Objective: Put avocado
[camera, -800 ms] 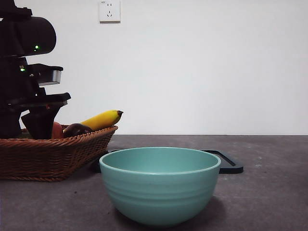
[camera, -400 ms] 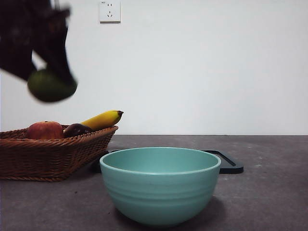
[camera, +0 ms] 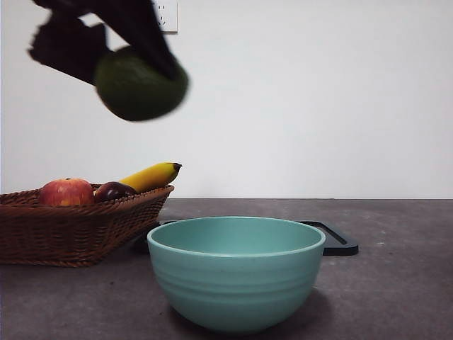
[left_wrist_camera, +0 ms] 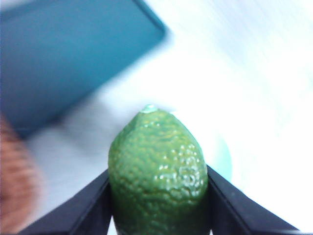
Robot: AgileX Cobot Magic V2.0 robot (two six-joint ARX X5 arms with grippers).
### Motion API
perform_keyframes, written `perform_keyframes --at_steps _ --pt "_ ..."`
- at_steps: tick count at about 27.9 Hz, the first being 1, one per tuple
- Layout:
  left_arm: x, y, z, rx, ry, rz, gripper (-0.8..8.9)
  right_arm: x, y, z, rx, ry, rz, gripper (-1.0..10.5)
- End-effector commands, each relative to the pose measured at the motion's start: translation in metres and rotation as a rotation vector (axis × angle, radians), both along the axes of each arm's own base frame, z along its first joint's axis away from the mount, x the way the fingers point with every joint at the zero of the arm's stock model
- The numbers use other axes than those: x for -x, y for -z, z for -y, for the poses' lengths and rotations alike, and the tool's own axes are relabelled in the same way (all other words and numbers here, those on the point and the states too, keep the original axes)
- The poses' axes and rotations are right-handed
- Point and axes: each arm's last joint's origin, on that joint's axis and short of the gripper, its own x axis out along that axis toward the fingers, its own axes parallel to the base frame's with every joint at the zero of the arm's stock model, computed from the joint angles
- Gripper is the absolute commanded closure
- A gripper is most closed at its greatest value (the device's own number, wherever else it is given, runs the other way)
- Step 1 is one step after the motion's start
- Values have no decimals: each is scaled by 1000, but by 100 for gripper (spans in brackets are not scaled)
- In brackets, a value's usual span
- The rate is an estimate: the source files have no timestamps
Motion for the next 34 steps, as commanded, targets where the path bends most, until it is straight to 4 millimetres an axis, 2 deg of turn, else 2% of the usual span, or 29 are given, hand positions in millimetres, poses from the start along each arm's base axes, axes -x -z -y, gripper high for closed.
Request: perform_keyframes --at_steps 1,8,17,25,26,29,34 --pt "0 8 21 -21 52 -13 635 -1 -5 -1 -11 0 11 566" --pt "-3 47 65 -102 141 -61 635 -1 -5 -1 -11 1 10 566" --pt "-4 88 95 -226 155 -56 635 -1 -5 -1 -11 0 10 566" --pt "0 101 105 -269 184 -53 627 -1 -5 -1 -11 0 10 566" --pt "0 104 105 -276 187 -59 615 -1 -5 -1 -11 0 10 566" --pt "2 104 107 -275 194 -57 492 -1 -5 -1 -11 0 10 566" --pt "2 102 108 -267 180 -64 492 -1 -5 -1 -11 0 10 566"
